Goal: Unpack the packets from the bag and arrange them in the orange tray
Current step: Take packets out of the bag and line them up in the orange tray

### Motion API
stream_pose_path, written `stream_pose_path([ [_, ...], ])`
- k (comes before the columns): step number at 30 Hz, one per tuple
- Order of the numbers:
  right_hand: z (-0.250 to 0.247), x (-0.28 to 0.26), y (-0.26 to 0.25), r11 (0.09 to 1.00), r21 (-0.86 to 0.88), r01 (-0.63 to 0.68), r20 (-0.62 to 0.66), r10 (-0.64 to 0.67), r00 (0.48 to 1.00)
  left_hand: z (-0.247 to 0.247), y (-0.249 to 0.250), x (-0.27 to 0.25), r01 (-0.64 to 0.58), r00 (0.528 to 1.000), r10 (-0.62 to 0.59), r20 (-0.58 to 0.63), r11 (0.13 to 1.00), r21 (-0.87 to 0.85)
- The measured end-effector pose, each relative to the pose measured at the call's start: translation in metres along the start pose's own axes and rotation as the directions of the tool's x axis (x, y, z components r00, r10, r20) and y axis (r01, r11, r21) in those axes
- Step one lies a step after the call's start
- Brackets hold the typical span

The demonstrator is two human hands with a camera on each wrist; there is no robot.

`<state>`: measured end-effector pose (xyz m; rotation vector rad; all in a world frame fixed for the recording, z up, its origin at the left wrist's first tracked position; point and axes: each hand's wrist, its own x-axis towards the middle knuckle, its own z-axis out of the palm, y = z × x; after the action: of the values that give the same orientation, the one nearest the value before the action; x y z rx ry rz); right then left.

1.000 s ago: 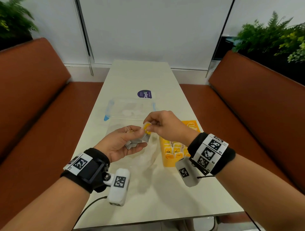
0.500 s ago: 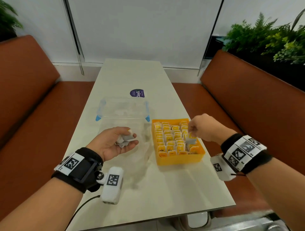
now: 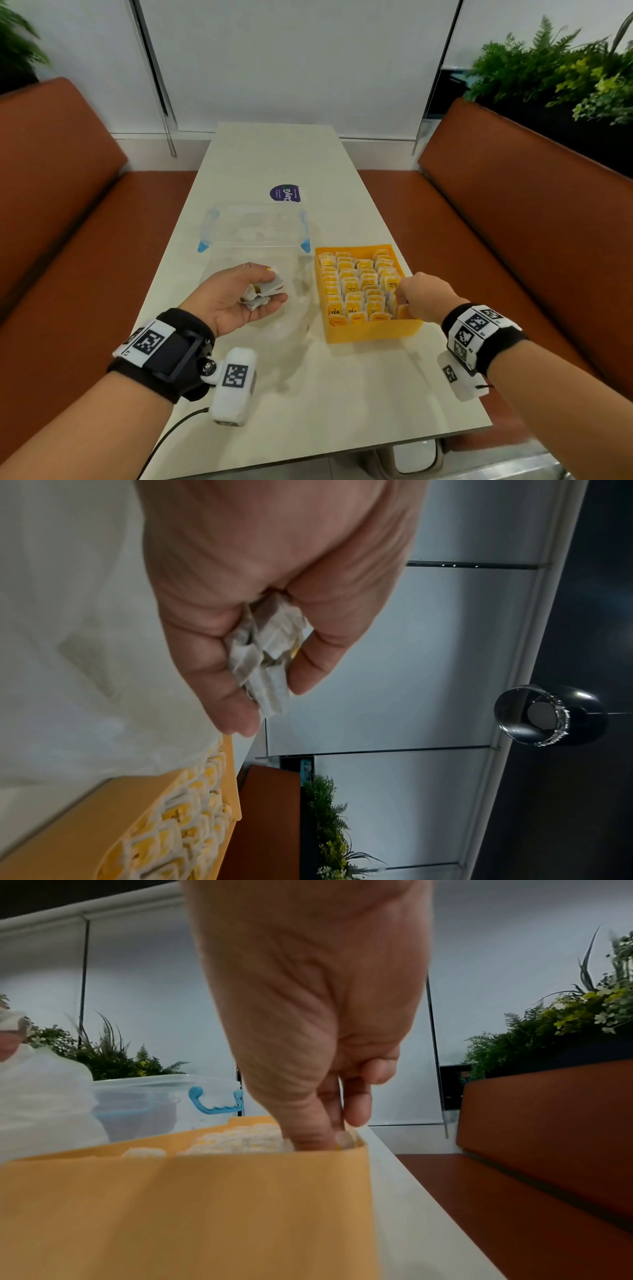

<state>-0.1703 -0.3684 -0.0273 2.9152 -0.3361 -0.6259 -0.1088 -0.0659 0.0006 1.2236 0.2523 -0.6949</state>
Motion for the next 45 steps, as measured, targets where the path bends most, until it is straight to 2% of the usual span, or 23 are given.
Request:
stream_pose_path([
  [5,-0.009,0.002,0.0,1.0,-0.022,-0.007,-0.007,0.007,1.0,-0.004,0.001,-0.002,-0.025,1.0,0.025,0.007,0.999,0.031],
  [10,-0.009,0.006,-0.007,0.999,-0.042,0.029,0.049,-0.027,0.998,-0.005,0.001,-0.005,-0.053,0.999,0.052,0.01,0.997,0.051],
  [15,-0.007,0.005,-0.012,0.994,-0.103,0.023,0.019,-0.021,1.0,-0.008,0.002,-0.005,-0.06,0.998,0.06,0.0,0.997,0.039],
  [19,-0.026,-0.001,-0.019,0.992,-0.12,0.026,-0.058,-0.033,0.998,-0.012,0.003,-0.005,-0.057,0.998,0.057,-0.009,0.998,-0.02],
  [23,-0.058,-0.014,-0.051,0.989,0.001,0.151,-0.198,-0.148,0.969,-0.012,0.004,-0.006,-0.067,0.997,0.069,0.026,0.997,-0.048],
  [27,-0.074,-0.025,-0.099,0.889,0.262,0.376,-0.362,-0.271,0.892,-0.009,0.003,-0.007,-0.084,0.994,0.088,0.064,0.995,-0.061],
  [29,-0.081,-0.029,-0.119,0.781,0.425,0.457,-0.408,-0.285,0.867,-0.011,0.003,-0.008,-0.098,0.992,0.102,0.075,0.994,-0.057],
  [31,-0.088,-0.03,-0.133,0.674,0.554,0.488,-0.406,-0.294,0.866,-0.014,0.004,-0.009,-0.112,0.99,0.115,0.077,0.993,-0.042],
  [37,-0.089,-0.019,-0.15,0.587,0.626,0.513,-0.381,-0.344,0.858,-0.023,0.004,-0.01,-0.148,0.987,0.149,0.06,0.989,-0.018],
  [42,-0.08,-0.02,-0.153,0.556,0.615,0.56,-0.452,-0.334,0.827,-0.023,0.005,-0.007,-0.178,0.983,0.18,0.045,0.982,-0.062],
  [45,-0.076,-0.023,-0.15,0.529,0.64,0.557,-0.465,-0.311,0.829,-0.022,0.005,-0.005,-0.194,0.98,0.197,0.018,0.976,-0.101],
])
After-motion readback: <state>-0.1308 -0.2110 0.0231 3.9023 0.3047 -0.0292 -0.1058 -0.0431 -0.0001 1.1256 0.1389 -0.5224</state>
